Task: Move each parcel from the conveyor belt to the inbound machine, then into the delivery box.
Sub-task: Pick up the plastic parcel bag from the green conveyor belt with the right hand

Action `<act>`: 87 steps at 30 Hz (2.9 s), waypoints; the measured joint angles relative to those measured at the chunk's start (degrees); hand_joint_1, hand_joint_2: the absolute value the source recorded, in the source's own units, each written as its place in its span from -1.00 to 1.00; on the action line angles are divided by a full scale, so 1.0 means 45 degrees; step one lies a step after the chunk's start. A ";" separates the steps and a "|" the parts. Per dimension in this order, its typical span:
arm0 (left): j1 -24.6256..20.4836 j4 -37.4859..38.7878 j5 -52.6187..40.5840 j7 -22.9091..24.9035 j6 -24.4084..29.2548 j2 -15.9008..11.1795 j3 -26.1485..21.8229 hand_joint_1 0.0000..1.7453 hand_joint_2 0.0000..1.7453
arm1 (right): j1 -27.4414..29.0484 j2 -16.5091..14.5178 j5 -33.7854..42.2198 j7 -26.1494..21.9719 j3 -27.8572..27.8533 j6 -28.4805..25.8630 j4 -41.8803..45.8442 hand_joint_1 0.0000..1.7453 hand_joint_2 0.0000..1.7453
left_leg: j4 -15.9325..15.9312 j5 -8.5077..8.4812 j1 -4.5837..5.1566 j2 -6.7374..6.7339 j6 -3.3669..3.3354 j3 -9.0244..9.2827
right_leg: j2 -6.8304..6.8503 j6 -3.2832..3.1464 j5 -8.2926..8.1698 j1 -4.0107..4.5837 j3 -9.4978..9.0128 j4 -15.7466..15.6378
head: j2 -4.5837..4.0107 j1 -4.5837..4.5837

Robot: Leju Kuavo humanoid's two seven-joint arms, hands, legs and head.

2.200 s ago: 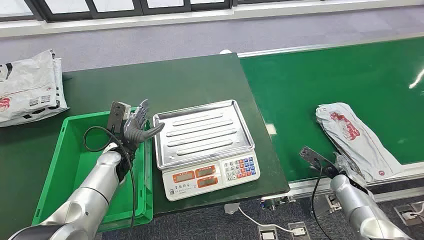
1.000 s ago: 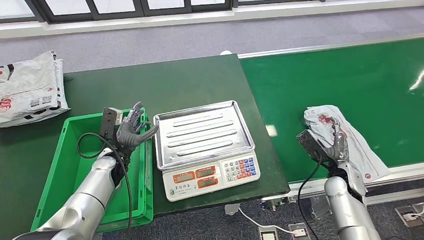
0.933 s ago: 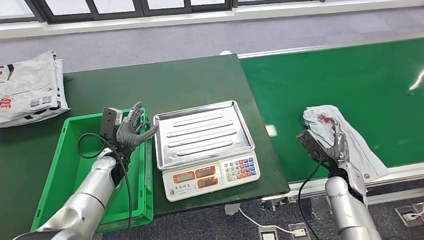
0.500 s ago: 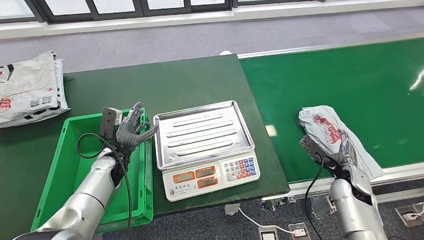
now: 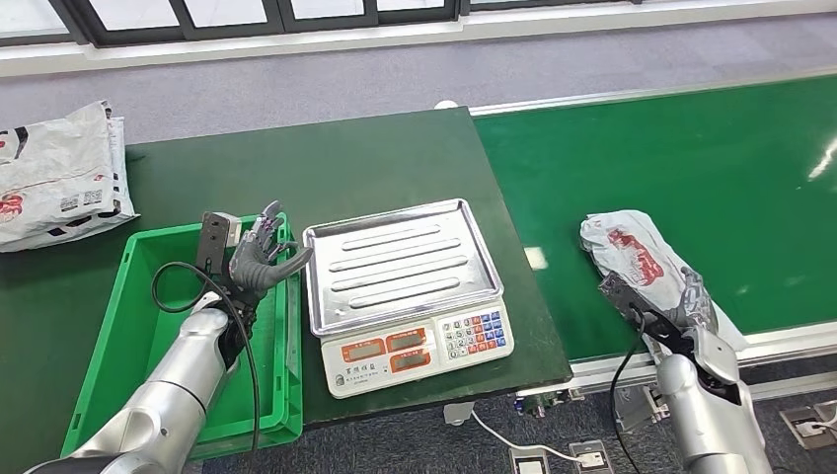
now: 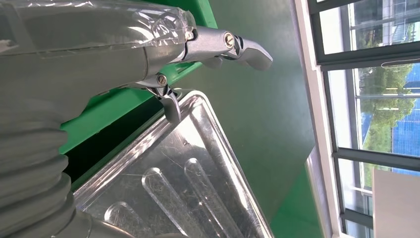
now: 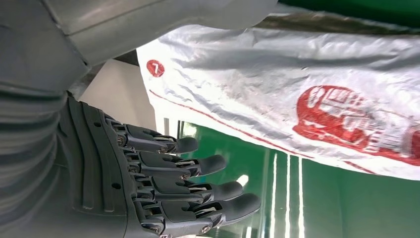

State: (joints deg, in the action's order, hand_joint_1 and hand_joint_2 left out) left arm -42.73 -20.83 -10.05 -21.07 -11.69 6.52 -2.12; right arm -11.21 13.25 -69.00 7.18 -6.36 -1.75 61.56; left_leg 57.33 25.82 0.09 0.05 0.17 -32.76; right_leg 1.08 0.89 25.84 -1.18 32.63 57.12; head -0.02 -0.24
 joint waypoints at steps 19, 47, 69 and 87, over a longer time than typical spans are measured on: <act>0.0013 0.0015 -0.0010 0.0317 -0.0004 0.0175 0.0008 -1.00 1.00 | -0.0459 0.0260 -0.0912 0.0711 0.0000 0.1134 -0.2321 -1.00 1.00 | 0.0000 0.0017 0.0004 0.0003 -0.0014 0.0064 | 0.0004 0.0001 0.0019 -0.0003 -0.0051 -0.0002 | 0.0000 0.0000; -0.0034 0.0034 -0.0005 0.0408 -0.0053 0.0364 0.0146 -1.00 1.00 | -0.0948 -0.0368 -0.0865 0.0216 0.0000 0.0962 -0.4170 -0.98 1.00 | 0.0001 0.0135 0.0004 0.0022 -0.0020 0.0214 | 0.0026 0.0014 0.0142 -0.0006 -0.0269 -0.0007 | 0.0000 0.0000; 0.0138 0.0055 0.0215 0.0249 -0.0019 0.0278 0.0151 -1.00 1.00 | -0.1143 -0.0845 -0.0818 -0.0689 0.0151 0.0319 -0.4495 1.00 1.00 | 0.0000 0.0240 -0.0009 0.0011 0.0008 0.0375 | 0.0002 -0.0004 0.0234 0.0003 -0.0414 -0.0006 | 0.0000 0.0000; 0.0456 -0.0081 0.0457 -0.0339 0.0123 0.0132 0.0155 -1.00 1.00 | -0.0496 -0.1971 0.3314 -0.6038 0.0170 -0.4783 -0.1472 1.00 1.00 | -0.0004 0.0266 -0.0010 0.0016 0.0030 0.0486 | 0.0006 -0.0019 0.0281 0.0001 -0.0425 0.0007 | 0.0000 0.0000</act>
State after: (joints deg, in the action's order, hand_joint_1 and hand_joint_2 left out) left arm -40.68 -21.20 -8.00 -22.59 -11.14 7.11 -1.42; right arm -13.44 4.38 -54.09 -19.99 -5.60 -23.27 54.93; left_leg 57.31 27.01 0.04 0.13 0.30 -30.57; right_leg 1.11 0.80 27.10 -1.18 30.72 57.15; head -0.02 -0.24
